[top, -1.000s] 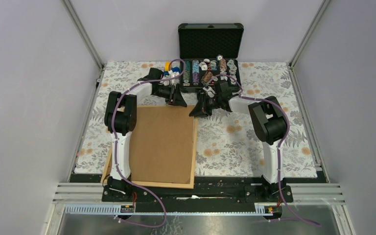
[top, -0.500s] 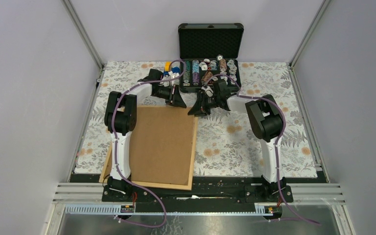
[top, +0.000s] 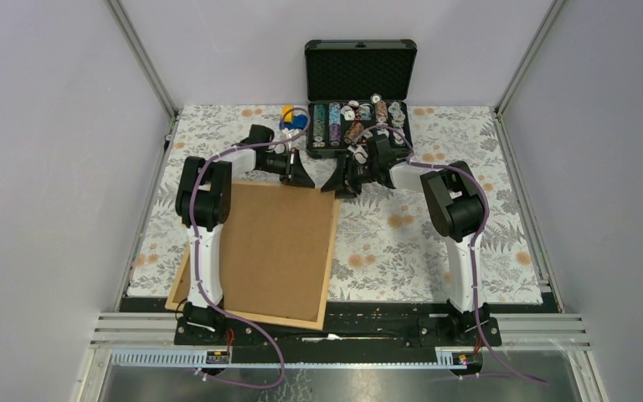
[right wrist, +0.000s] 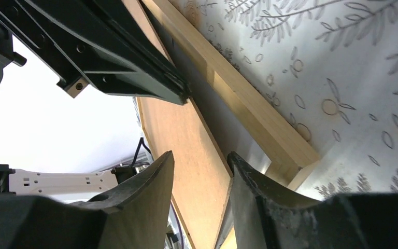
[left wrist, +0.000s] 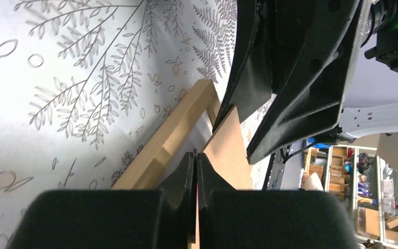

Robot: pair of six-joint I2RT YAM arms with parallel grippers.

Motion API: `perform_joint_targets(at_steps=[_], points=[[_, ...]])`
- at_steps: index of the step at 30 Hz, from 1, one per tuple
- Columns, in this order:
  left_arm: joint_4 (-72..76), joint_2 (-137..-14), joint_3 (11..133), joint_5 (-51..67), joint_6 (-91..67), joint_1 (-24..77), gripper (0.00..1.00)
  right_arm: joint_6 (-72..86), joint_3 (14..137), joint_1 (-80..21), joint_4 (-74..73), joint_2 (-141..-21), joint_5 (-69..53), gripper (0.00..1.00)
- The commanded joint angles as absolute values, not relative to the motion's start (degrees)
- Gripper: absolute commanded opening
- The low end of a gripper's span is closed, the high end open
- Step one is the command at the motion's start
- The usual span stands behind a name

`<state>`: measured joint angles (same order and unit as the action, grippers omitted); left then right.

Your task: Put the photo into the frame

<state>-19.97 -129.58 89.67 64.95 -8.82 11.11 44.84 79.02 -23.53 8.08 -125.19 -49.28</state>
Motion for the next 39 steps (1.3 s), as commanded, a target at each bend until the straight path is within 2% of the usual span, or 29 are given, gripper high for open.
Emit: perform_joint_targets(at_steps=[1, 6, 8, 9, 11, 12, 14, 15, 16, 17, 22, 24, 26, 28, 29, 32, 39], points=[[-23.2, -125.9, 87.5, 67.5, -12.5, 9.6, 0.00, 46.9, 78.1, -21.7, 12.9, -121.9, -50.6, 0.49], [-21.9, -125.8, 86.5, 66.5, -13.7, 9.6, 0.00, 52.4, 75.2, -21.8, 19.8, -121.4, -53.4, 0.48], [-21.9, -124.8, 86.3, 62.7, -14.8, 10.0, 0.12, 54.3, 74.9, -21.8, 22.2, -121.5, -53.7, 0.42], [-21.9, -123.6, 85.9, 60.0, -15.3, 10.4, 0.18, 54.6, 75.0, -21.8, 22.3, -121.5, -53.4, 0.40], [-20.1, -118.9, 83.2, 52.3, -16.7, 11.0, 0.42, 55.4, 75.3, -21.7, 22.9, -121.7, -53.1, 0.38], [-18.4, -115.7, 81.3, 49.0, -17.6, 11.2, 0.50, 55.9, 75.4, -21.8, 23.1, -122.0, -53.1, 0.36], [-17.5, -109.5, 77.8, 41.5, -18.7, 11.9, 0.63, 56.6, 76.2, -21.8, 22.5, -122.7, -53.0, 0.28], [-17.9, -106.5, 76.7, 36.8, -18.5, 12.8, 0.86, 56.6, 76.5, -21.8, 21.8, -123.0, -52.7, 0.25], [-19.0, -103.6, 75.6, 31.5, -18.2, 14.0, 0.97, 56.9, 76.7, -21.8, 21.3, -123.2, -52.6, 0.22], [-20.3, -100.1, 74.9, 25.0, -17.9, 16.0, 0.98, 57.1, 76.8, -21.8, 21.0, -123.2, -52.4, 0.19], [-30.4, -97.2, 75.6, -6.5, -22.2, 32.5, 0.98, 57.9, 77.0, -21.8, 17.2, -122.2, -50.0, 0.08], [-35.0, -99.4, 77.9, -17.0, -25.0, 38.6, 0.91, 58.4, 77.0, -21.8, 16.9, -121.8, -49.7, 0.06], [-37.4, -101.5, 79.6, -22.5, -27.1, 43.0, 0.83, 57.9, 77.1, -21.9, 15.7, -121.6, -49.1, 0.05], [-40.0, -104.0, 81.6, -25.8, -29.4, 45.5, 0.64, 57.4, 77.3, -21.8, 14.7, -121.5, -48.7, 0.05], [-41.1, -105.2, 82.5, -26.8, -30.5, 46.2, 0.59, 57.4, 77.3, -21.8, 14.6, -121.4, -48.7, 0.04], [-41.8, -107.5, 84.5, -28.4, -31.4, 48.8, 0.51, 57.4, 77.0, -21.8, 14.2, -120.9, -47.9, 0.04], [-47.3, -112.4, 89.3, -36.5, -34.3, 53.6, 0.48, 57.4, 77.0, -21.8, 13.3, -120.2, -47.0, 0.04]])
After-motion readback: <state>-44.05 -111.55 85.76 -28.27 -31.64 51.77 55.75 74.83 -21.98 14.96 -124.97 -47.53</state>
